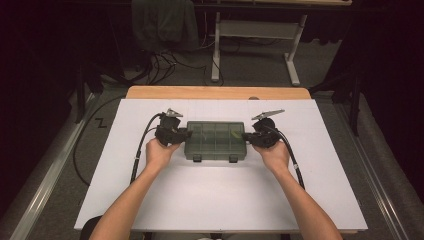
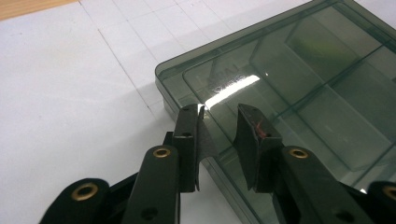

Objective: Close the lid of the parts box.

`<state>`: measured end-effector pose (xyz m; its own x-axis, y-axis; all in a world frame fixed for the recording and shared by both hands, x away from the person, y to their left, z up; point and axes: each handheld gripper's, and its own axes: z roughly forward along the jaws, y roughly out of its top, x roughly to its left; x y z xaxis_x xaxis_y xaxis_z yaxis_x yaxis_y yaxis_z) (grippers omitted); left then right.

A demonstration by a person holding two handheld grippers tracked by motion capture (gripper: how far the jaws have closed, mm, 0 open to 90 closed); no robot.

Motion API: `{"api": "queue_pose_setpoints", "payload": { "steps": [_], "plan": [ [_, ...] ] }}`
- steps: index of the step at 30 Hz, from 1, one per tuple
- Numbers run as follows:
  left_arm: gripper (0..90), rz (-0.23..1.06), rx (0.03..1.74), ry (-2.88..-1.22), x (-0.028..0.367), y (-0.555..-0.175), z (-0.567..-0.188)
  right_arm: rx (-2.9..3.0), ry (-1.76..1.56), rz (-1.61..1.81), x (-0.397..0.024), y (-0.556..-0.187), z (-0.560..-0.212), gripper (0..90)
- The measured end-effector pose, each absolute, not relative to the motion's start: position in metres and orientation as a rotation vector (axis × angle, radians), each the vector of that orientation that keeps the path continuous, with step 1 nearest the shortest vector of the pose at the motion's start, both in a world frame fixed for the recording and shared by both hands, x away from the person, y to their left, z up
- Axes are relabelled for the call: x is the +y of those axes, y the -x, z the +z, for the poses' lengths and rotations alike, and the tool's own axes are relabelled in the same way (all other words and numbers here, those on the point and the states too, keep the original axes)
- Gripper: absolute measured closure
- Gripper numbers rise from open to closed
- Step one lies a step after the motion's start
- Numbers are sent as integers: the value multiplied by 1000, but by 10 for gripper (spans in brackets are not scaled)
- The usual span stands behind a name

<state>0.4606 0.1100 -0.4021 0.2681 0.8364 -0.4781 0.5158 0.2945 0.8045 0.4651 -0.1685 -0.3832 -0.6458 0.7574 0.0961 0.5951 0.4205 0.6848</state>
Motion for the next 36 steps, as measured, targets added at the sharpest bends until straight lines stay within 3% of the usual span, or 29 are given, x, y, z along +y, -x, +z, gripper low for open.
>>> {"api": "queue_pose_setpoints", "payload": {
  "steps": [19,36],
  "plan": [
    [540,368,1350,-1333,118,-450,-386,2425,-1192,1070,-180,-460,-375,830],
    [503,377,1303,-1334,120,-438,-374,2418,-1172,1079,-187,-452,-370,795]
  ]
}}
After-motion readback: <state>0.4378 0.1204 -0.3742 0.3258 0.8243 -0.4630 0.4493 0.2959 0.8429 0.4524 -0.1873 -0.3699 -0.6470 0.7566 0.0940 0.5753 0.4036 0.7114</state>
